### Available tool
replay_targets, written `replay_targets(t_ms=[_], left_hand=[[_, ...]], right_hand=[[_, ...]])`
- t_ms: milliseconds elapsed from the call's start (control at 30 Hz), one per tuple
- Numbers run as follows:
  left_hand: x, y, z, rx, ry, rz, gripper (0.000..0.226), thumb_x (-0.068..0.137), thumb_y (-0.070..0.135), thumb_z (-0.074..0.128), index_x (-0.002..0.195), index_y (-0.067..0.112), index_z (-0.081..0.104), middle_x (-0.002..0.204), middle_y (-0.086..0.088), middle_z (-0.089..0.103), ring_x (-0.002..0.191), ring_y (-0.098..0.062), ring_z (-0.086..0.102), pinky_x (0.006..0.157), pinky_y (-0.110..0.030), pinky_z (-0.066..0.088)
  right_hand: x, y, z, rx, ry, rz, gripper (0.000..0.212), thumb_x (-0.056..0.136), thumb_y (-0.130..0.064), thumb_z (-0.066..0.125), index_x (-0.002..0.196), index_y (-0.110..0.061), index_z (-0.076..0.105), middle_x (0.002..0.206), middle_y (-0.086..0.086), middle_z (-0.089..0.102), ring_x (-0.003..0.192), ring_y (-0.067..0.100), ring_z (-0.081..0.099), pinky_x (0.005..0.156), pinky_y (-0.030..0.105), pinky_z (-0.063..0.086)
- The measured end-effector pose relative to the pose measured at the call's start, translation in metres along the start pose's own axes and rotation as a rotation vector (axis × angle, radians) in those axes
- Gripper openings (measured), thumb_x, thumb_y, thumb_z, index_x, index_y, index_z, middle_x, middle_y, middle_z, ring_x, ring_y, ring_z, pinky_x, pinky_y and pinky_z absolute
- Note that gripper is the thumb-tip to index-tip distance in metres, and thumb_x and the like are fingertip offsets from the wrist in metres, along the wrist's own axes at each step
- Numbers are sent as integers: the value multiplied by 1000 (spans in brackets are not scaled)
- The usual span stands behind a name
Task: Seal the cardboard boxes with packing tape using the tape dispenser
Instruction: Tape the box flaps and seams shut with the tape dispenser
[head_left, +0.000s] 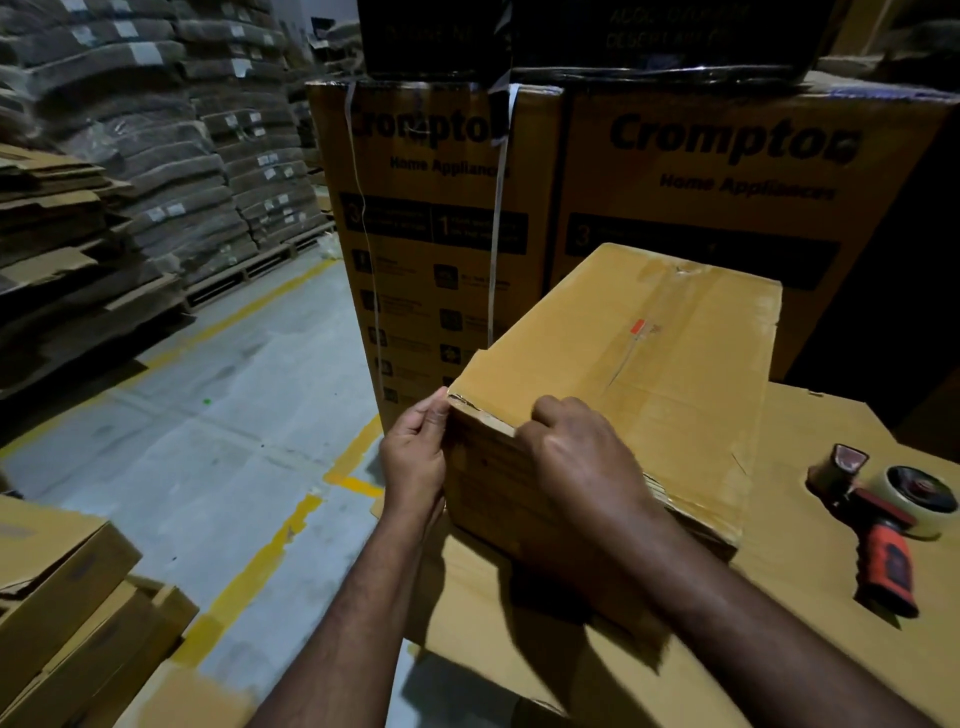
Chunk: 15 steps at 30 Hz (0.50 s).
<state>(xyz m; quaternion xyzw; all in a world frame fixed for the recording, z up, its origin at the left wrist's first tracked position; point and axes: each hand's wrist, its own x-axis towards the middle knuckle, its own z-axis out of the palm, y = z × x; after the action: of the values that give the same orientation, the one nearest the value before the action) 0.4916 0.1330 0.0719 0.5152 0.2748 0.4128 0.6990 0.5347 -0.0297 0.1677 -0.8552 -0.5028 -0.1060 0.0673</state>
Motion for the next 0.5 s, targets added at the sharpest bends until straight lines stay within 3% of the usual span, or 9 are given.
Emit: replay_targets(t_ms=[100, 200, 267, 333, 400, 500], left_hand=[[-3, 1, 0, -1, -22, 21, 32, 92, 21, 66, 121, 8, 70, 101, 8, 77, 96, 0, 71, 83, -20, 59], [4, 0, -12, 37, -91, 1, 34, 83, 32, 69, 114, 17, 74, 107, 1, 78, 108, -11, 71, 100, -38, 56], [8, 4, -20, 165, -173, 26, 31, 87, 39, 71, 113, 24, 75, 113, -1, 76, 114, -17, 69, 103, -49, 54], [6, 9, -21, 488, -121, 256, 37, 94, 47, 67, 123, 26, 71, 126, 1, 70, 123, -17, 61, 104, -55, 50], [-8, 21, -5, 808, -47, 610, 47, 96, 43, 56, 138, 22, 61, 144, -1, 57, 141, -21, 43, 115, -58, 34], [-34, 29, 35, 980, -346, 855, 49, 101, 49, 43, 143, 26, 58, 158, 4, 43, 154, -19, 21, 125, -54, 6]], right_hand=[[-30, 21, -9, -2, -44, 34, 22, 102, -23, 52, 121, -18, 61, 110, -1, 48, 100, 17, 43, 77, 30, 40], [-56, 37, -16, 8, -79, 69, 24, 101, -21, 53, 124, -23, 58, 114, -3, 47, 105, 15, 42, 85, 29, 44], [-64, 42, -18, 6, -85, 74, 26, 101, -19, 53, 126, -22, 58, 117, -2, 47, 107, 16, 42, 88, 30, 46], [-62, 43, -14, 14, -61, 70, 23, 100, -17, 53, 122, -20, 59, 116, -1, 49, 107, 17, 43, 86, 31, 46], [-57, 41, -9, 1, -13, 58, 18, 97, -16, 58, 114, -18, 62, 110, 1, 51, 101, 18, 45, 81, 32, 47], [-52, 44, 4, -13, 115, 61, 11, 83, -11, 73, 92, -13, 67, 90, 4, 56, 80, 21, 50, 62, 35, 47]])
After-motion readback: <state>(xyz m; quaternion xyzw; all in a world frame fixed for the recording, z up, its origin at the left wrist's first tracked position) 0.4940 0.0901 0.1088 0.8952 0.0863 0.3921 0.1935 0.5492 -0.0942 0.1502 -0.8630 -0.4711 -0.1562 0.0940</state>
